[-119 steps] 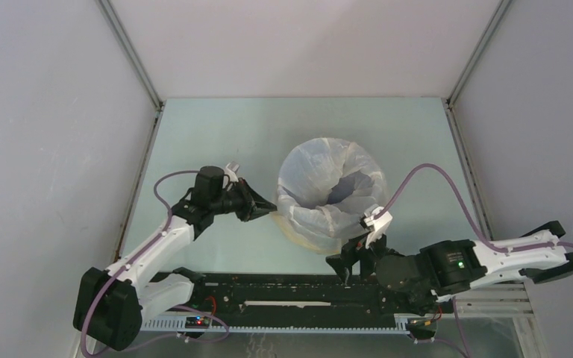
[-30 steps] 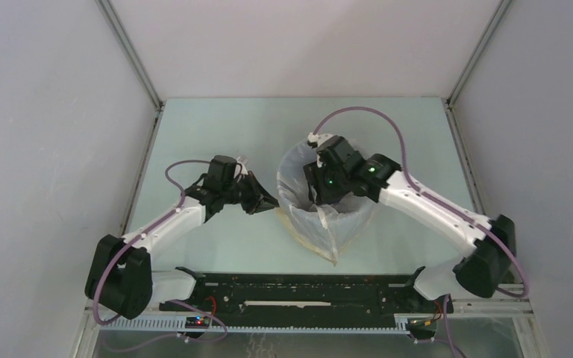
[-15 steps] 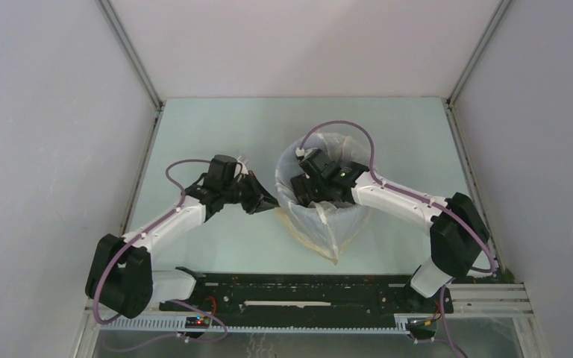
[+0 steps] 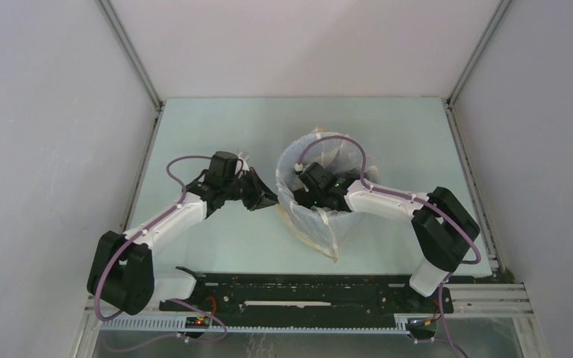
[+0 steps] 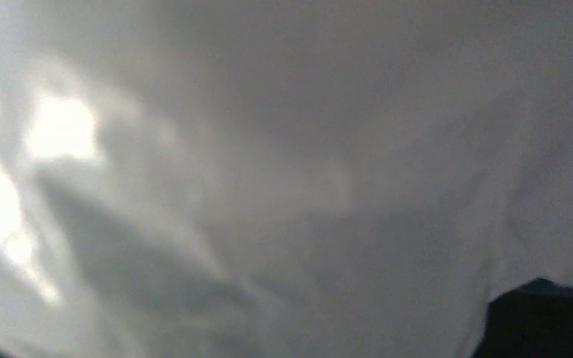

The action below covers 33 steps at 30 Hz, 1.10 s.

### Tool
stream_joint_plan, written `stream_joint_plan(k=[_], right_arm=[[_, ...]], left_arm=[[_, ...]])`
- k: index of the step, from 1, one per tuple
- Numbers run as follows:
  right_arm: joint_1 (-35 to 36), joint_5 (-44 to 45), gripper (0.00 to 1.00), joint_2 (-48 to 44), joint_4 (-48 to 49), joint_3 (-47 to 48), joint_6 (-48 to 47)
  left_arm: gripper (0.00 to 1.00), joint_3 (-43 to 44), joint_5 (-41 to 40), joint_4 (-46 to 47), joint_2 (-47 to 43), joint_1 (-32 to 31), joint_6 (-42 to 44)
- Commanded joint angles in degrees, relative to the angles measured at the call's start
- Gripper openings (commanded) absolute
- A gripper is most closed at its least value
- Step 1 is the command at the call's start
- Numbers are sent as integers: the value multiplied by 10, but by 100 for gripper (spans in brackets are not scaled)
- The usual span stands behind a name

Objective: Put the trash bags into the trash bin

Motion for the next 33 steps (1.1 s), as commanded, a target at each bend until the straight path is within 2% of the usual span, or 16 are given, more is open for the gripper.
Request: stream_joint_plan(k=[1, 7, 10, 19, 28, 33], right_arm=[[-7, -49, 92, 22, 44, -20, -3], [-4, -80, 92, 53, 55, -39, -11], [-6, -79, 92, 25, 43, -31, -9], [-8, -62, 93, -78, -74, 56, 8], [-14, 1, 94, -149, -158, 123, 10], [-45, 59, 94, -160, -187, 127, -10]], left_arm=[[0, 30, 7, 13, 4, -5, 13], [0, 30, 6, 18, 4, -5, 10], [0, 28, 4, 21, 4, -6, 6], [0, 28, 4, 26, 4, -6, 3], [0, 24, 1, 26, -1, -7, 2], [0, 21, 2, 26, 0, -7, 2]])
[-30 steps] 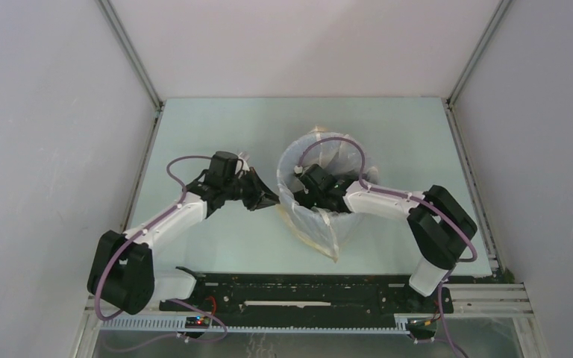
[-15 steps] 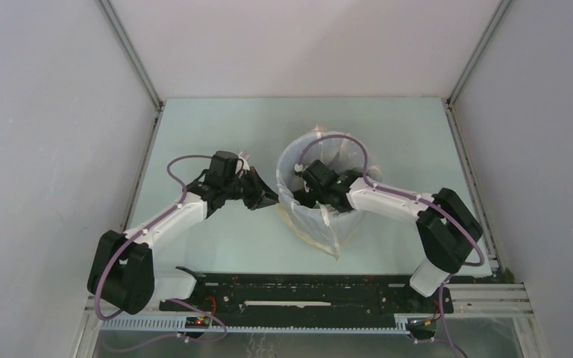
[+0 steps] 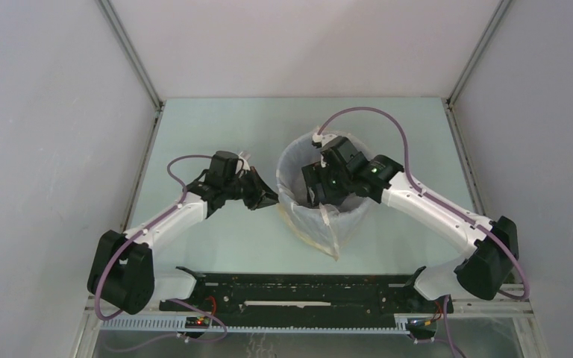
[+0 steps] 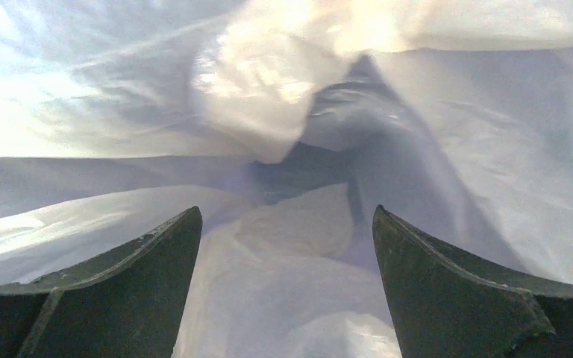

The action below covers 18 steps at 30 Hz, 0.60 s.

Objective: Put the trash bags into the trash bin

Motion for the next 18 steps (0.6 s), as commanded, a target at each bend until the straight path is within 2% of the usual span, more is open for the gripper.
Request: stream_joint_plan(k=[1, 8, 12, 18], right_arm=[[-30, 68, 94, -12, -47, 16, -16], [-74, 134, 93, -29, -48, 20, -27], [-80, 99, 91, -23, -49, 32, -11], [-21, 48, 91, -46, -64, 71, 31]], left_arm=[[0, 20, 2, 15, -4, -5, 3], [0, 21, 6, 12, -4, -5, 5], [0, 26, 10, 12, -1, -5, 6], [0, 36, 16, 12, 10, -7, 6]])
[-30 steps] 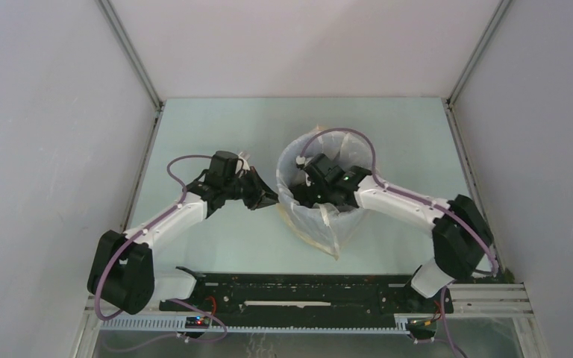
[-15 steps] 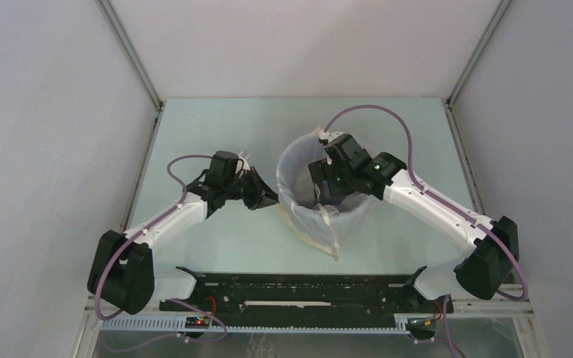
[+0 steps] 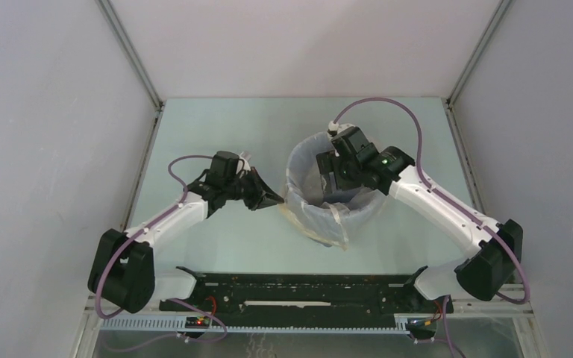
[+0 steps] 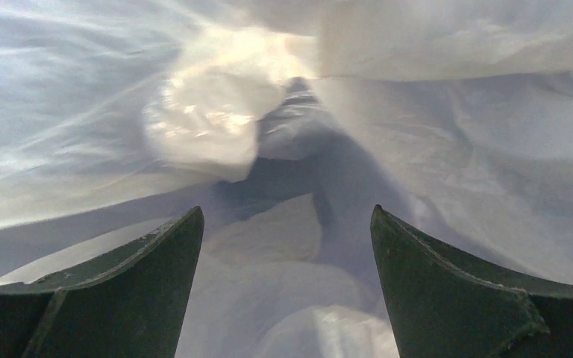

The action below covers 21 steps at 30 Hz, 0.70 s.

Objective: Put the trash bags into the trash bin

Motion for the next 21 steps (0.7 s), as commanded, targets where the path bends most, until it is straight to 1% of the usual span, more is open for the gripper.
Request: stream_joint_plan(k=[1, 5, 11, 17, 21], right_arm=[[46, -36, 91, -44, -18, 50, 39], [63, -38, 91, -69, -34, 29, 51], [26, -88, 91, -130, 15, -74, 70], [14, -136, 91, -126, 40, -70, 74], [13, -133, 91, -122, 44, -61, 75]], left_arm=[[0, 39, 15, 12, 10, -7, 7], [0, 49, 22, 12, 21, -11, 7], [3, 66, 29, 12, 38, -19, 10], [5, 69, 28, 5, 34, -20, 16], [12, 62, 20, -11, 24, -20, 27]])
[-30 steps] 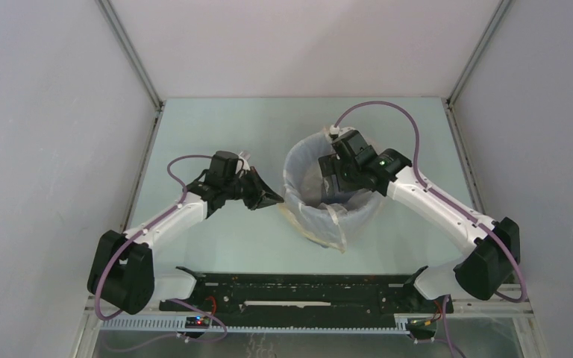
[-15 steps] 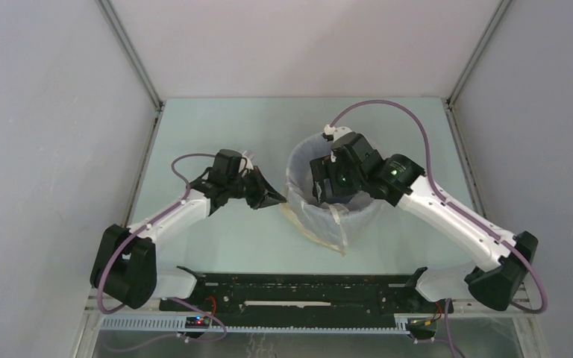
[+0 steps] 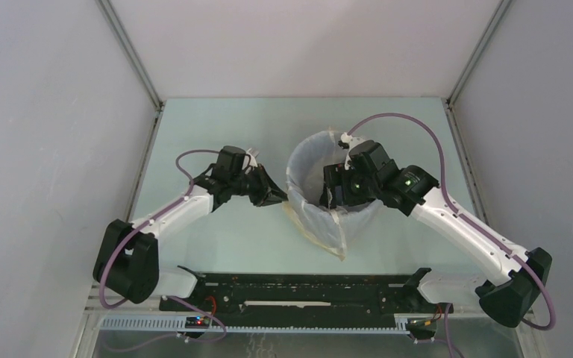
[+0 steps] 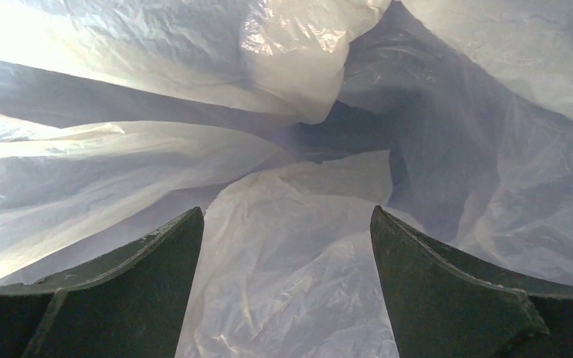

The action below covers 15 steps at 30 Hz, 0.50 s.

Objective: Put the trash bags into the trash bin

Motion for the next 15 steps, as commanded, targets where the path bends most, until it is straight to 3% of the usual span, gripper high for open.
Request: stream_joint_plan(k=[1, 8, 15], right_arm=[[-4, -13, 91, 1, 24, 19, 9], [0, 10, 90, 63, 57, 26, -15], [26, 126, 88, 147, 102, 17, -33]], left_arm=[[15, 19, 1, -9, -19, -3, 22], [42, 29, -33, -74, -51, -3, 69], [60, 31, -109, -172, -125, 13, 131]])
